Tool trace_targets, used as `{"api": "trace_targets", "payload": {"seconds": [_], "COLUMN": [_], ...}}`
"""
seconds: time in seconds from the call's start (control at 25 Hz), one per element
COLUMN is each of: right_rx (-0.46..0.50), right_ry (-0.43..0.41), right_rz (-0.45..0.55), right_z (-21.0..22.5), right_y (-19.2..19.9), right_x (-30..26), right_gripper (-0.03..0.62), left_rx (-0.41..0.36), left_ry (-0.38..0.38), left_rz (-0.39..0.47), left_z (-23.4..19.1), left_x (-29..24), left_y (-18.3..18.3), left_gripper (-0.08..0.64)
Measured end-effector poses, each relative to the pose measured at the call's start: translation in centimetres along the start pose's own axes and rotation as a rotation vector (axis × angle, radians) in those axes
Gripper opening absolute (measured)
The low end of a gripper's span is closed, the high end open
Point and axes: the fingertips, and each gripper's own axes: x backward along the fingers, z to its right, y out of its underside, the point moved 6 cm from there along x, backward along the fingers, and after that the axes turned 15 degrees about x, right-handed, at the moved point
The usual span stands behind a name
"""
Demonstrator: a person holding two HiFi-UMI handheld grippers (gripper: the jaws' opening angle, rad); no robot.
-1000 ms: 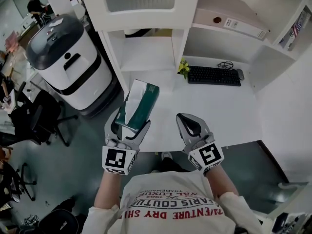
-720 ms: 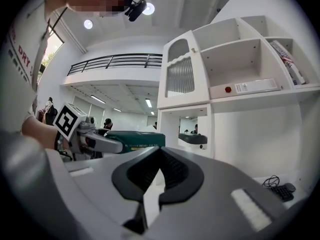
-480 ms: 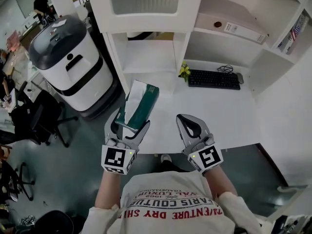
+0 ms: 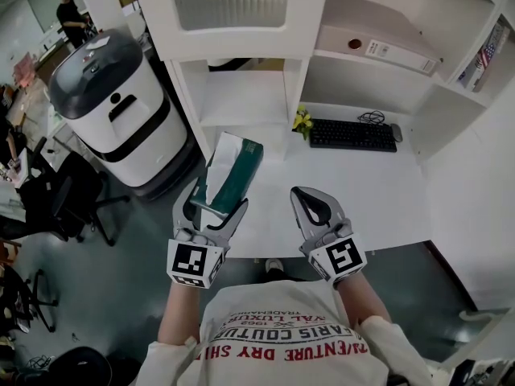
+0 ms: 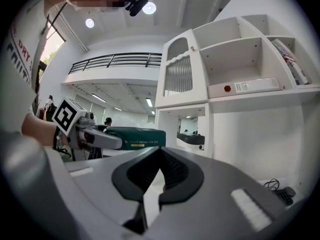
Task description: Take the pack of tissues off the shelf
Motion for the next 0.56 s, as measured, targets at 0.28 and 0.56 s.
{"api": "trace_targets", "payload": {"seconds": [0.28,0.56], "right_rx": [0.001,-0.016], "right_ry": [-0.016,-0.006], "right_rz": [0.014,0.02], "right_z": [0.1,1.2], "right_y": [-0.1,0.6], "right_x": [-0.7,-0.8], "right_gripper": [0.002,0.002], "left_rx": [-0.001,0.019], "left_ry": [0.001,-0.017], "left_rz": [-0.002,0.011], "left_z": [0.4,0.2], "left_x": [-0.6,-1.4], "left_y": [0.1,0.2], "left_gripper": [0.43,0.43]}}
